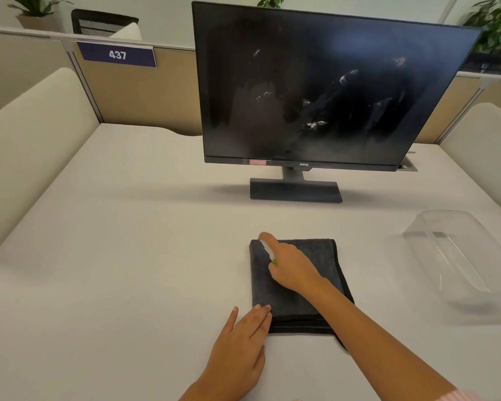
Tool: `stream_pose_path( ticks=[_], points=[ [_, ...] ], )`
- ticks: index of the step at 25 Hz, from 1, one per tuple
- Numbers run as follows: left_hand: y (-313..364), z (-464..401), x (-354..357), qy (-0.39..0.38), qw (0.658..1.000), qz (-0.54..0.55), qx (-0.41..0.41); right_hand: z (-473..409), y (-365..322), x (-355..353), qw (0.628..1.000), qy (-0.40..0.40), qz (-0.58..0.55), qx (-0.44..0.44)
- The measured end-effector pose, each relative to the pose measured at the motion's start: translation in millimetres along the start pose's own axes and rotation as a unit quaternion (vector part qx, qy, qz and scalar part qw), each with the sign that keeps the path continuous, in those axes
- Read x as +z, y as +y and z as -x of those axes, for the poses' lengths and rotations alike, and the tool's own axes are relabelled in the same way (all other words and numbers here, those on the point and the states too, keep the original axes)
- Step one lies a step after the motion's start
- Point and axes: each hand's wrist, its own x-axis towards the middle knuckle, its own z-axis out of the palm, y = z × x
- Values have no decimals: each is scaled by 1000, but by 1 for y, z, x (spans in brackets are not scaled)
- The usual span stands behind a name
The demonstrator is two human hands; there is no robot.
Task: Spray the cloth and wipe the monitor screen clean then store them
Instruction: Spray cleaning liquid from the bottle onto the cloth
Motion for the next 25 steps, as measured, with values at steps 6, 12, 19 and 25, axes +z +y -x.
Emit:
stream_pose_path(
  ticks=[6, 12, 19, 25],
  points=[
    [-4, -7, -6, -44, 997, 40, -43, -11, 4, 1, 1000, 10, -12, 10],
    [-8, -12, -3, -62, 996, 37, -58, -13, 19, -5, 996, 54, -33, 58],
    [-10, -12, -4, -71, 995, 42, -58, 4, 54, -15, 985, 94, -61, 135],
    [-11, -13, -1, -63, 995, 51, -62, 30, 56, -11, 989, 85, -58, 108]
  ],
)
